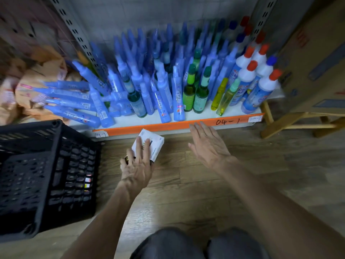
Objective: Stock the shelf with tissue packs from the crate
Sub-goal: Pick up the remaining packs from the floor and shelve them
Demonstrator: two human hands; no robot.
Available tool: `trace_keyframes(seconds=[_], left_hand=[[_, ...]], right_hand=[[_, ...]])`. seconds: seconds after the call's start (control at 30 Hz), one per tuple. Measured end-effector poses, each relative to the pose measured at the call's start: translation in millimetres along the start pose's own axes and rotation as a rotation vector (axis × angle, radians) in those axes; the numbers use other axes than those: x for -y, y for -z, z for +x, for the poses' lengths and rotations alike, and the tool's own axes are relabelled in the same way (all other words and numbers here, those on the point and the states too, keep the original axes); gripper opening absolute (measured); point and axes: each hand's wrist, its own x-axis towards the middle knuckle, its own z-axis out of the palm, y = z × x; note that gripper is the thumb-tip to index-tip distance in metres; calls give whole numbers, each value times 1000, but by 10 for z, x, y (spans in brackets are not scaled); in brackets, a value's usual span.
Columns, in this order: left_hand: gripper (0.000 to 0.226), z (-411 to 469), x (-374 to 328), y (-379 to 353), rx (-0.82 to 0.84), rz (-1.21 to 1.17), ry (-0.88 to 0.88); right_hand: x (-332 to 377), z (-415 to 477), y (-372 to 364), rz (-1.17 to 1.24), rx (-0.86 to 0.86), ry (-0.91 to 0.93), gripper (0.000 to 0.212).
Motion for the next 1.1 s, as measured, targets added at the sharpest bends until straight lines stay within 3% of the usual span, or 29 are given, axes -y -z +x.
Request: trace_keyframes(seconds=[0.17, 0.5, 0.67, 0.9, 1.1], left_hand=[[78, -628, 113, 1293, -86, -7, -23], [69, -1930, 226, 4898, -184, 12, -146], [77, -2351, 86, 6407, -206, -11, -159], [75, -2577, -204, 7909, -341, -9, -210], [74, -2525, -354, 8682, -446, -1, -203]], right_hand=[[85, -722, 1160, 32, -55, -33, 64], [240, -2193, 4382, 49, -221, -144, 66], [255, -2653, 5911, -32, -349, -103, 62], [82, -2941, 7284, -84, -454, -79, 68], [-289, -2962, 7968, -124, -529, -88, 64]])
